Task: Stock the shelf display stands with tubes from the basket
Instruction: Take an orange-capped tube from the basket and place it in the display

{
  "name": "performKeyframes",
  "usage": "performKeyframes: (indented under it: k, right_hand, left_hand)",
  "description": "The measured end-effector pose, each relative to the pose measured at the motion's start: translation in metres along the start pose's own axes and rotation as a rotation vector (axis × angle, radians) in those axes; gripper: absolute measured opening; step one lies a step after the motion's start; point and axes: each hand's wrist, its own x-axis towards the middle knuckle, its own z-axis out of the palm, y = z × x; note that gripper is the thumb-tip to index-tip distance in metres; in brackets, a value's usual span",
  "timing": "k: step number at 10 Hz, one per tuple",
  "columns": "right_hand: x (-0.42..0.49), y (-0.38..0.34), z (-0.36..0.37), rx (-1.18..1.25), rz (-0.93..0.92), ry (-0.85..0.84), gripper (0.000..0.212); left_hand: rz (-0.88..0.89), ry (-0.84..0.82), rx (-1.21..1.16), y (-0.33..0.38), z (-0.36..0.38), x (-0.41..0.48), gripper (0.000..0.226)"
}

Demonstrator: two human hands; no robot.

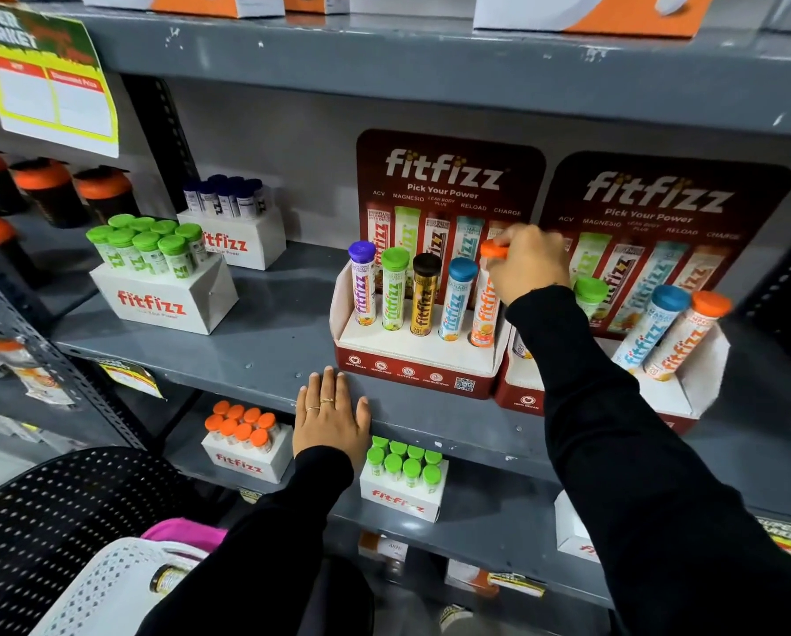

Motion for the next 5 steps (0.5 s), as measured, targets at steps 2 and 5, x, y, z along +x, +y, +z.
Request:
performKeyframes:
  k: [2,5]
  right_hand:
    - [0.005,0.003,0.004,0.026,-0.001,-0.004,0.03]
    - [0.012,0.004,0.0,-0.007,0.021,-0.028,0.027]
  left_hand:
    - [-0.003,-0.001,0.004,-0.001,0.001,0.0,0.06]
    - [0.0,-0.007,-0.013,-0.001,0.0,0.0,0.06]
